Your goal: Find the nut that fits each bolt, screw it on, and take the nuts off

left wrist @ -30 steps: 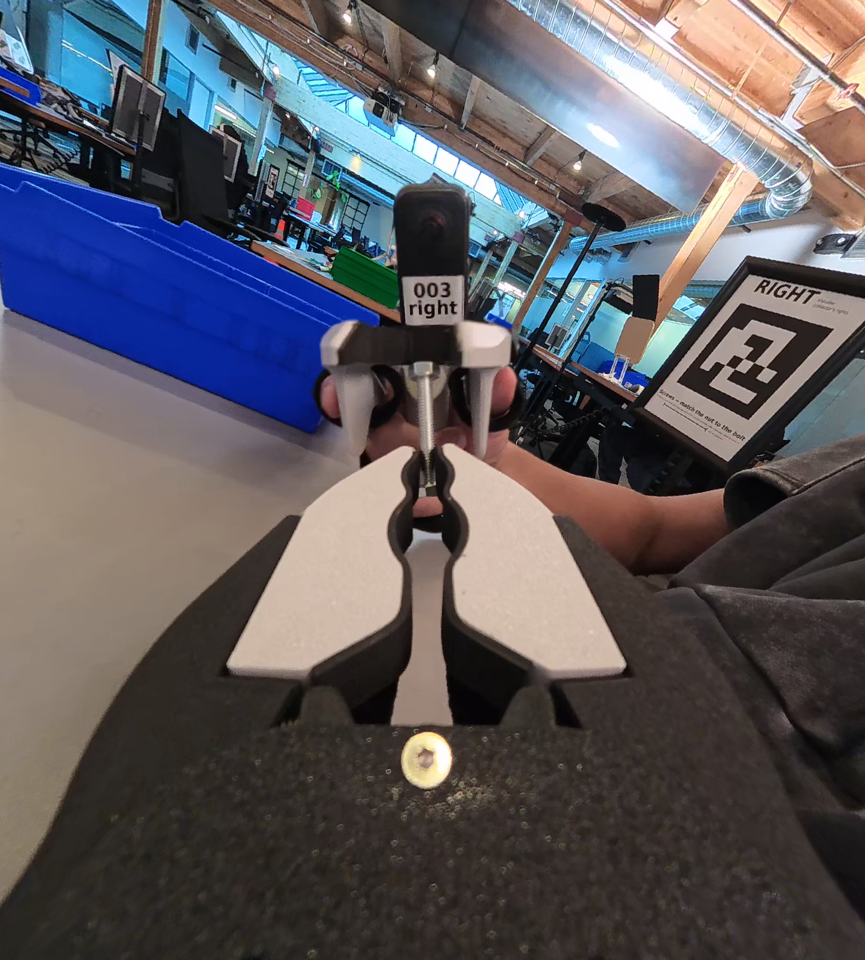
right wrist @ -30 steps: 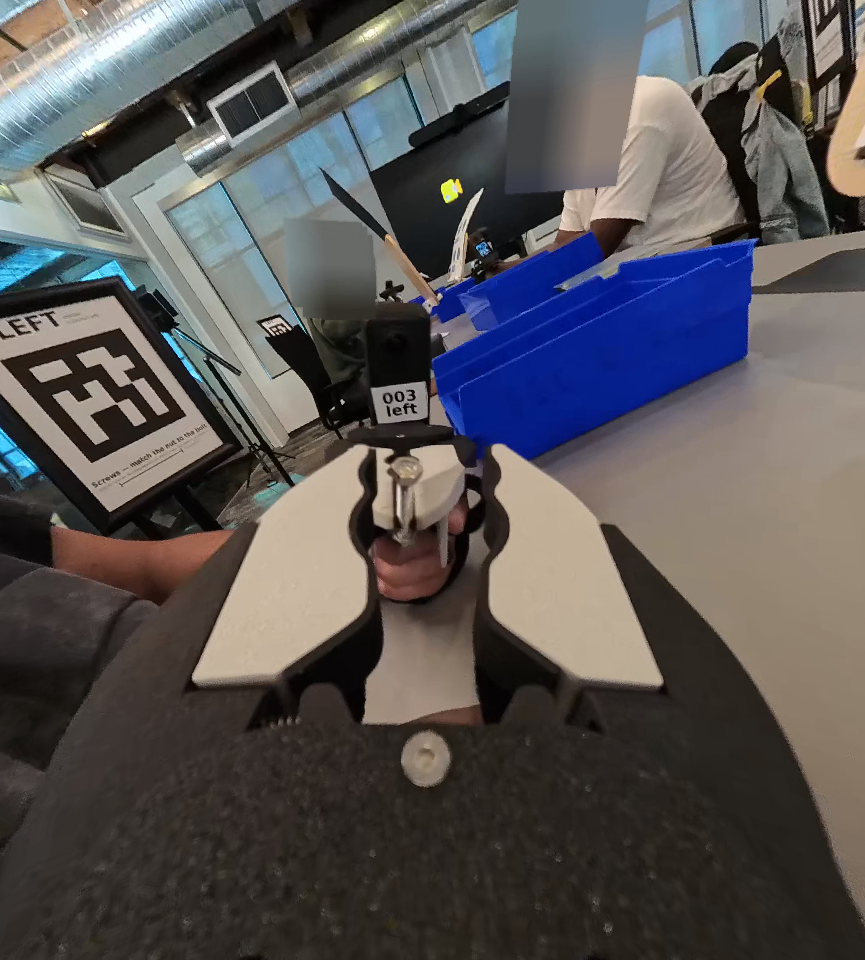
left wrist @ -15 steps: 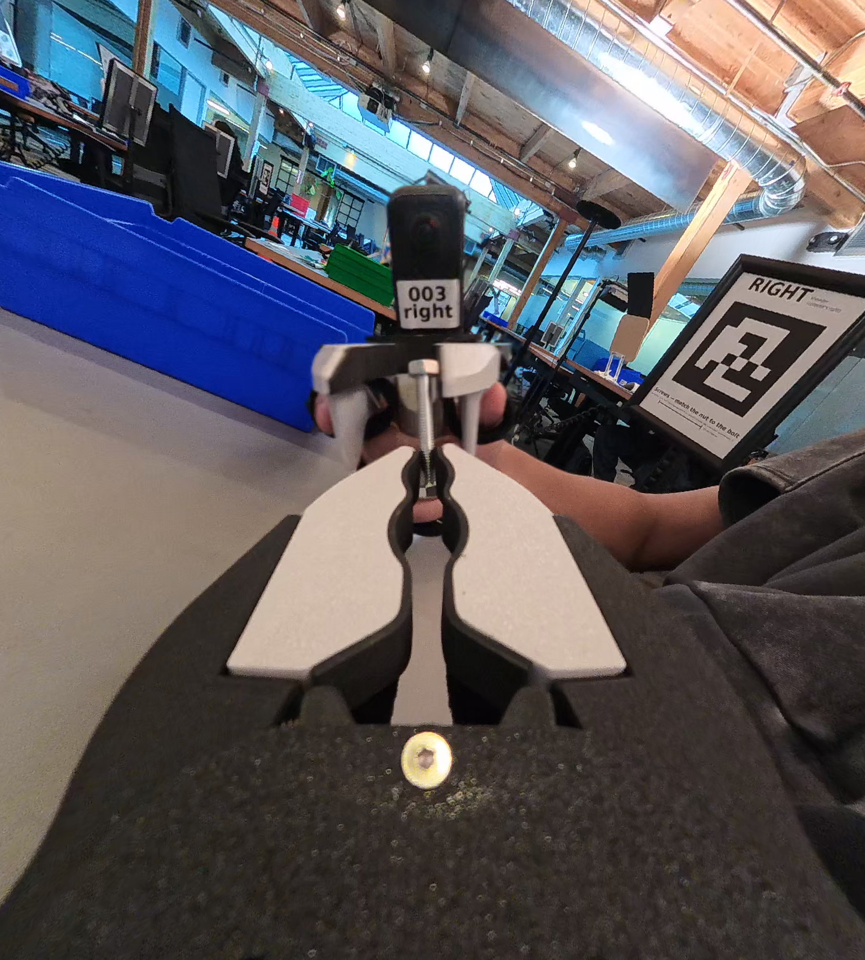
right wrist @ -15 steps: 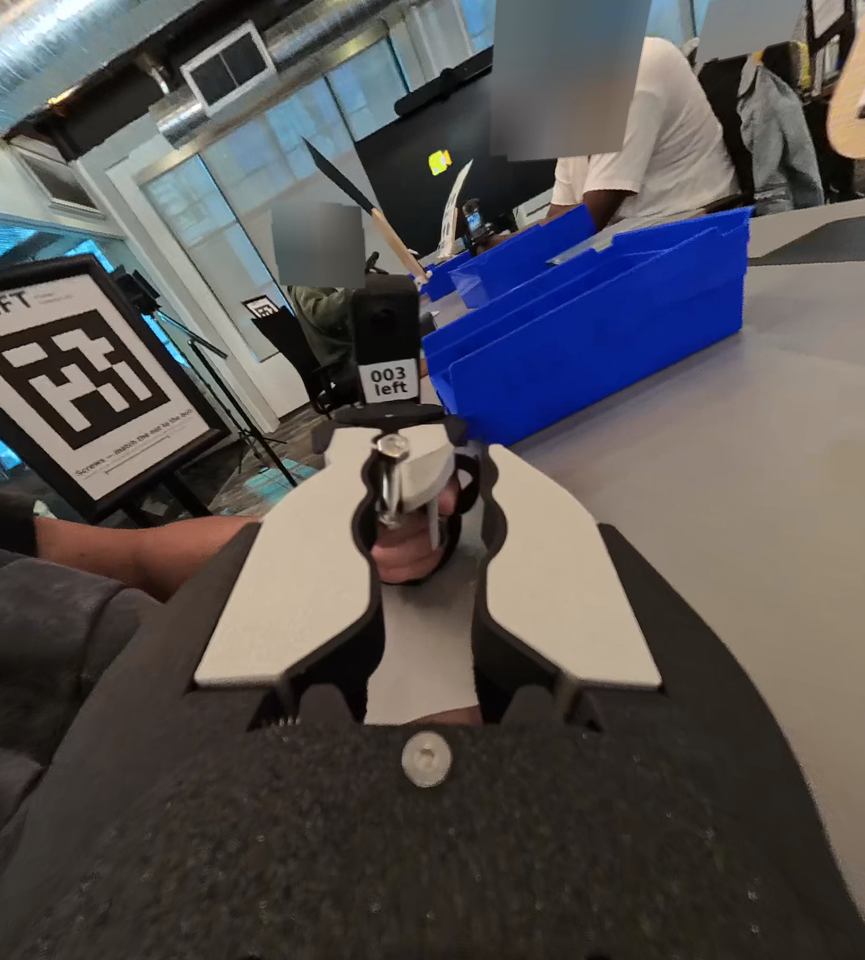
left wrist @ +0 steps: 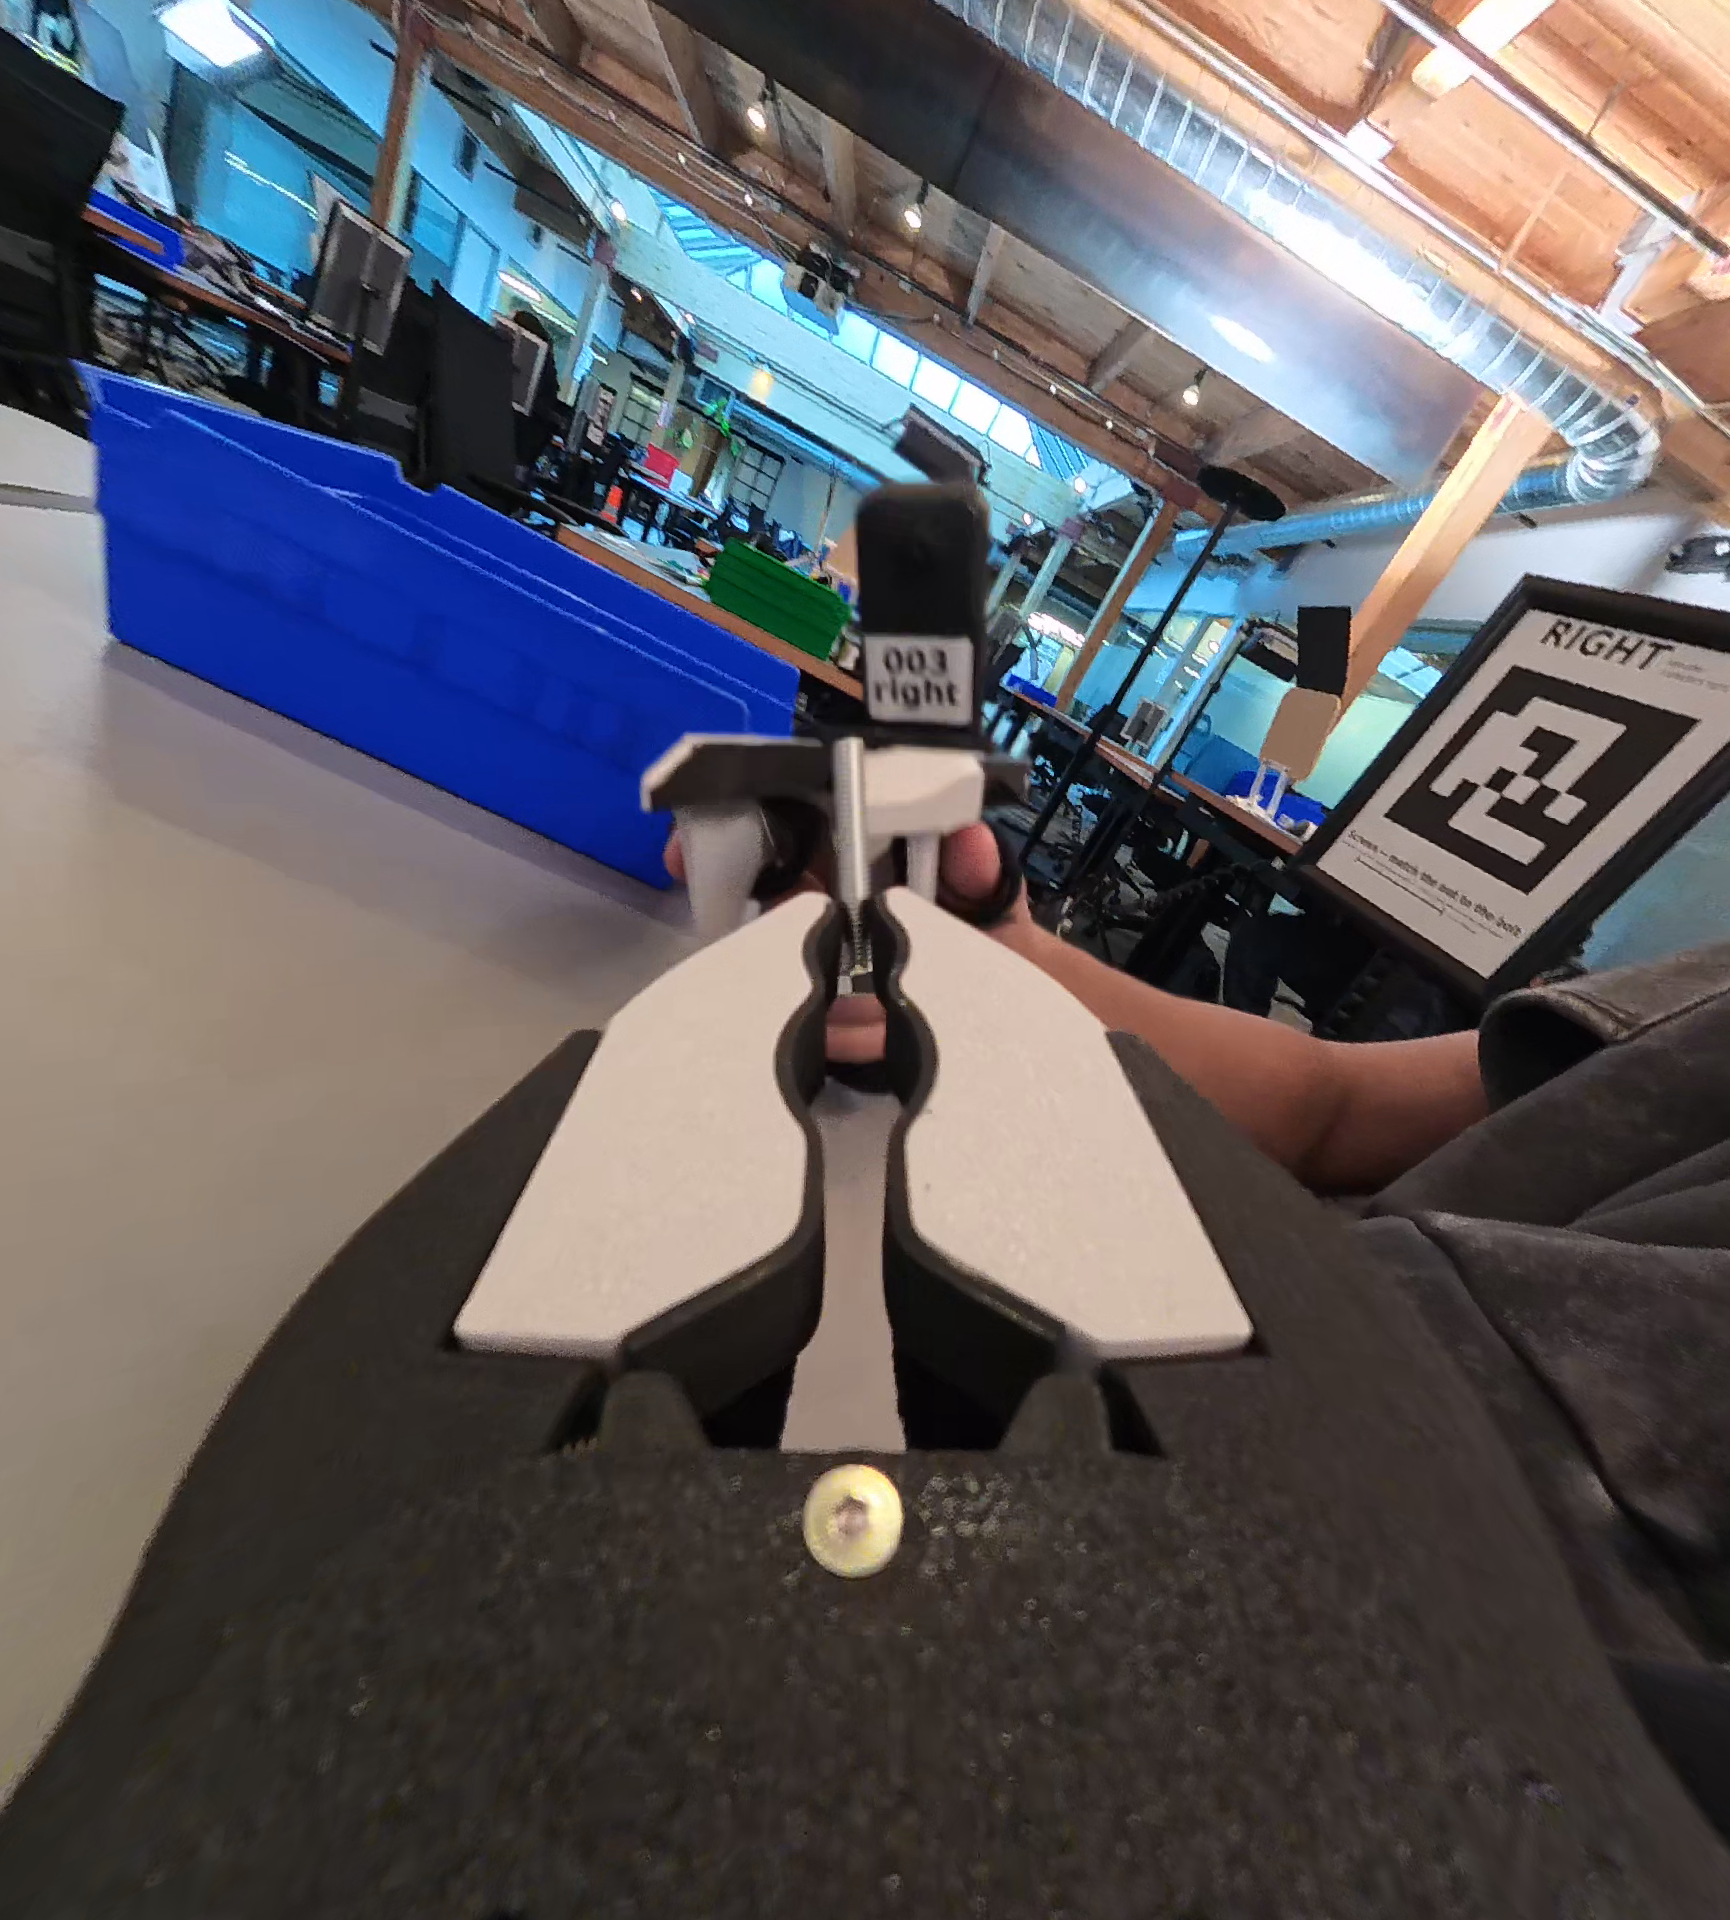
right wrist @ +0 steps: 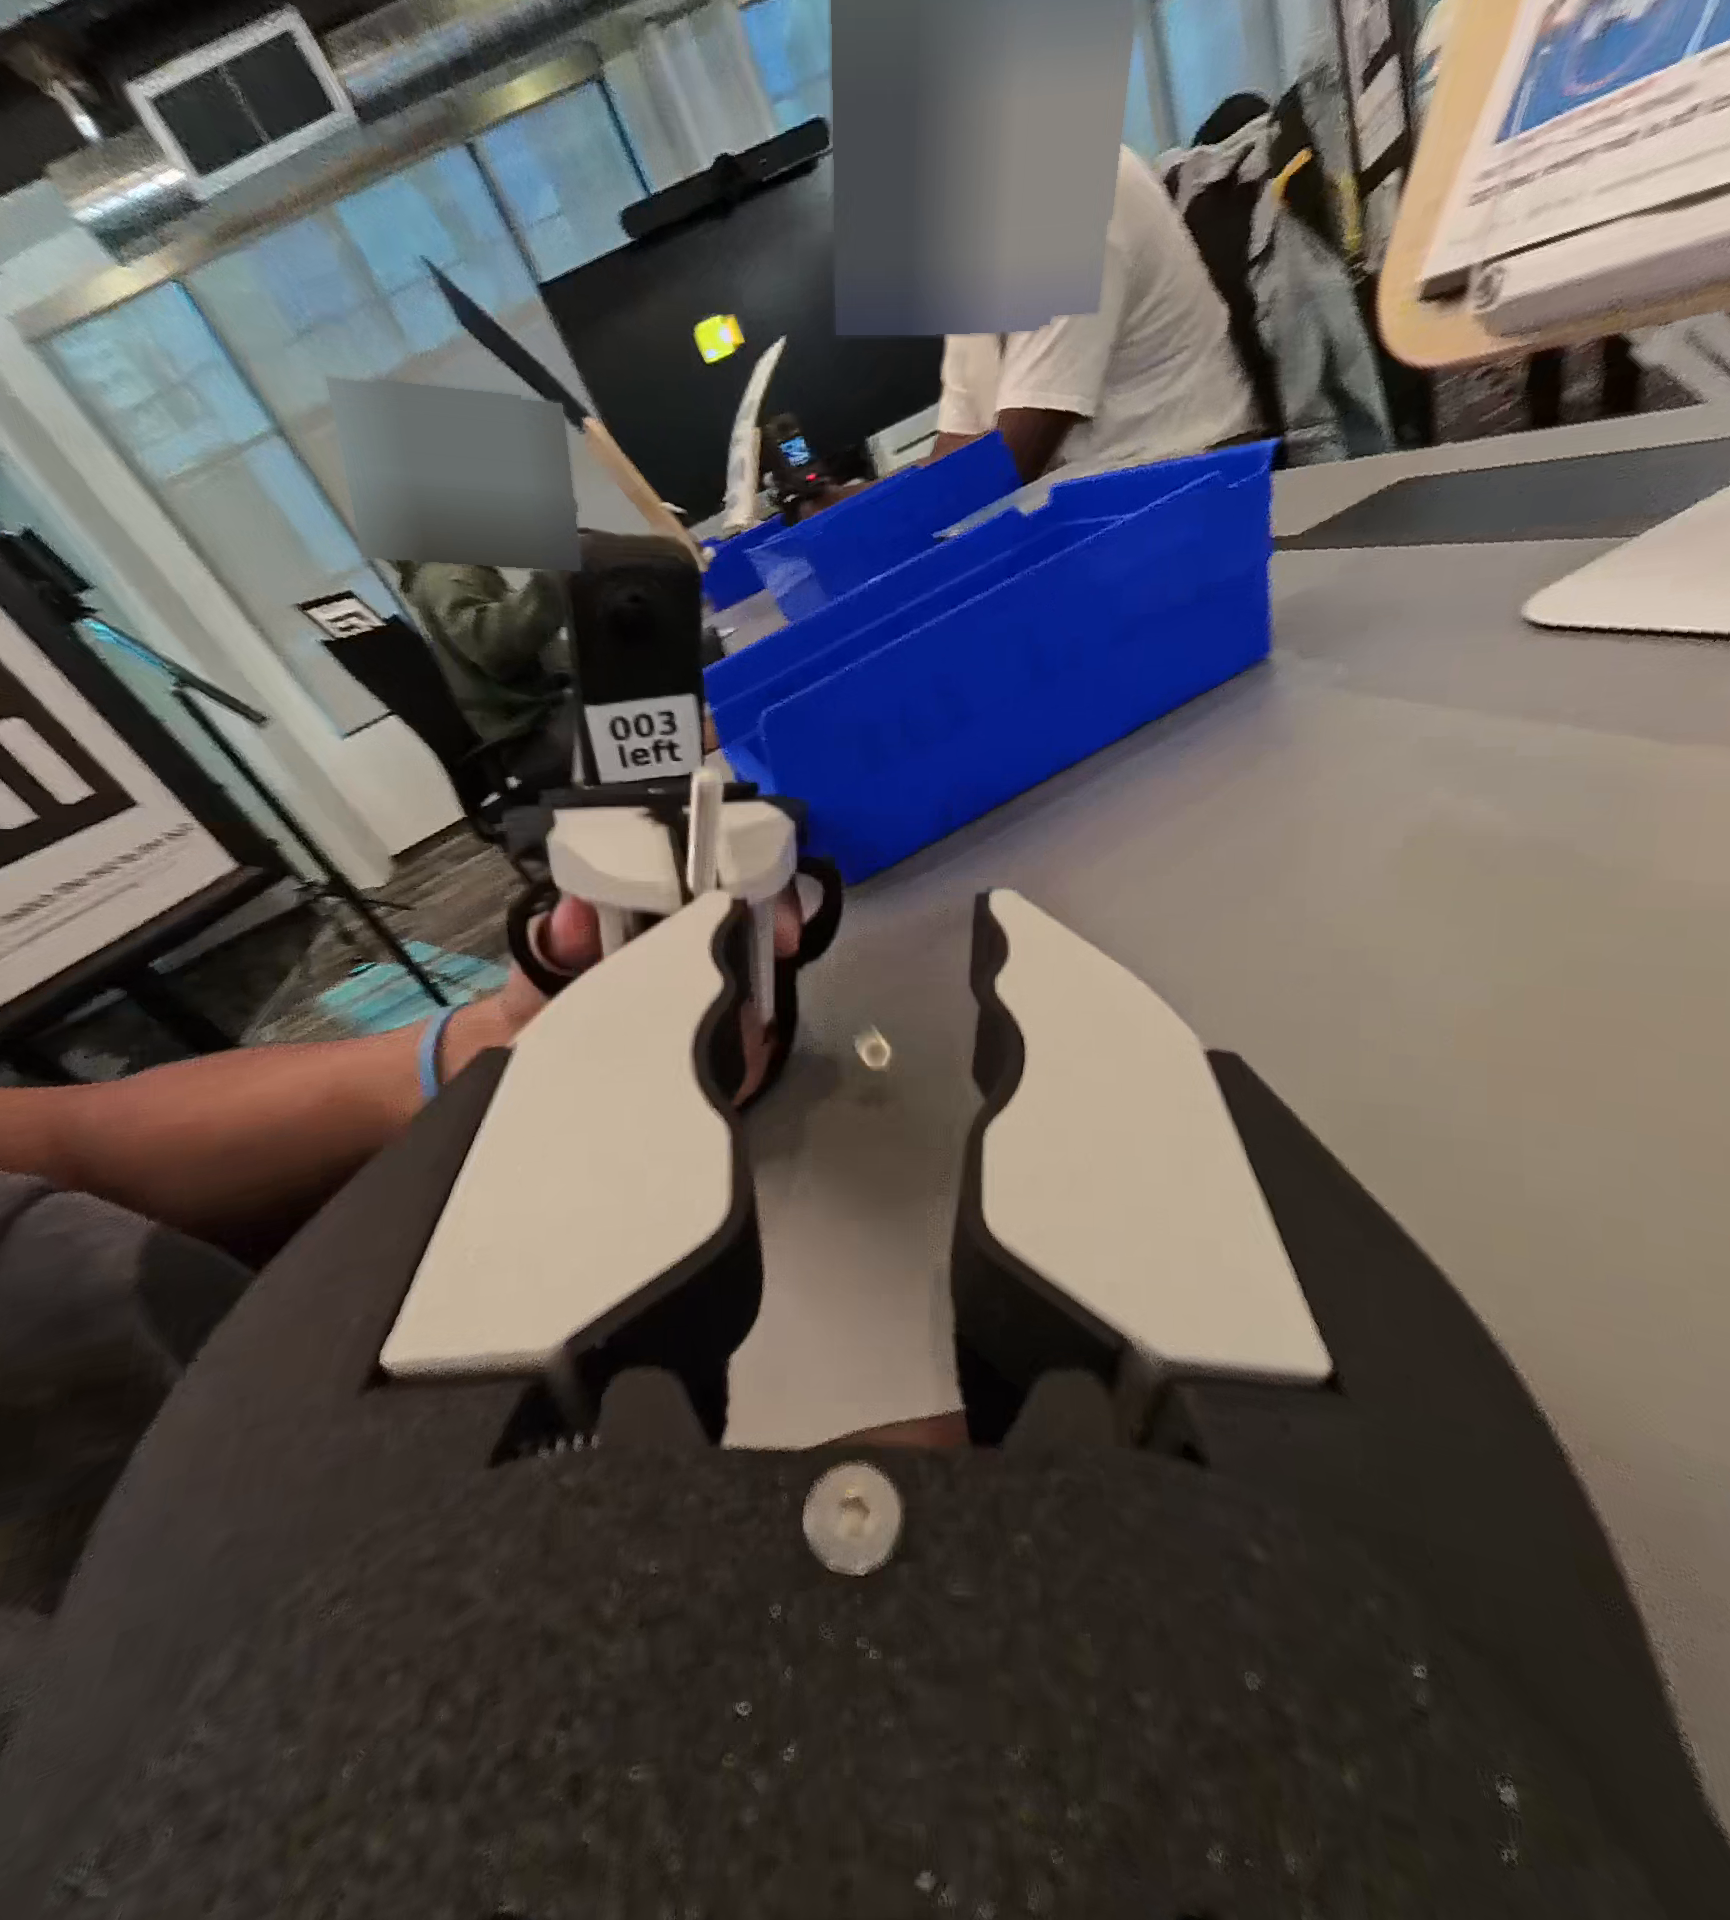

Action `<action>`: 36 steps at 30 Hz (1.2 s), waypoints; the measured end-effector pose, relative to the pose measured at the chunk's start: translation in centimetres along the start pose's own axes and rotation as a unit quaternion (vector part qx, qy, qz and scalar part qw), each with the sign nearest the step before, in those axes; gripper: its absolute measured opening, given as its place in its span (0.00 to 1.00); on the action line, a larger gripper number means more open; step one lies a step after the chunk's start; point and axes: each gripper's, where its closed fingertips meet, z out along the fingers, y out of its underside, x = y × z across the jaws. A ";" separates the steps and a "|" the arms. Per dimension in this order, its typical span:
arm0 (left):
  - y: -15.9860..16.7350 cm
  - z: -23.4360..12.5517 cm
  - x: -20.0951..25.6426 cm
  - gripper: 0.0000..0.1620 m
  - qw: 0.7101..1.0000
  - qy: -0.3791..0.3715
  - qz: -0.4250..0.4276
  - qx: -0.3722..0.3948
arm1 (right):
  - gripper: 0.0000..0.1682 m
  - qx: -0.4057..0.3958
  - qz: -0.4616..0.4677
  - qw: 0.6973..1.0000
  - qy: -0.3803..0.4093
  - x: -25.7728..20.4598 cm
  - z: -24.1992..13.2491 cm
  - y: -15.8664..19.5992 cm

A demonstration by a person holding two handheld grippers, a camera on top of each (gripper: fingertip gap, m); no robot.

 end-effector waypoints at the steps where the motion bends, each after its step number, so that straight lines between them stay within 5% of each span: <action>1: -0.1 -0.1 -0.1 0.03 1.000 -0.001 -0.003 0.004 | 0.24 0.003 -0.011 1.000 0.009 0.0 0.0 0.4; 7: -0.2 0.0 -0.5 0.03 1.000 0.004 -0.015 0.001 | 0.22 0.033 -0.060 0.995 0.073 1.5 -1.0 -0.5; 15: 0.1 0.2 -0.2 0.03 1.000 0.013 -0.014 -0.011 | 0.21 0.011 -0.043 0.998 0.036 0.3 -0.2 0.3; 26: 1.0 0.8 0.7 0.03 0.999 0.025 0.013 -0.041 | 0.15 0.025 0.063 0.992 -0.109 -4.0 1.7 -0.1; 29: 1.0 0.8 0.9 0.03 0.999 0.032 0.010 -0.041 | 0.03 0.020 0.056 0.993 -0.105 -4.0 1.6 0.0; 36: 0.9 0.9 1.1 0.09 0.999 0.024 0.027 -0.034 | 0.03 0.008 -0.006 0.997 -0.079 -3.8 0.8 -0.6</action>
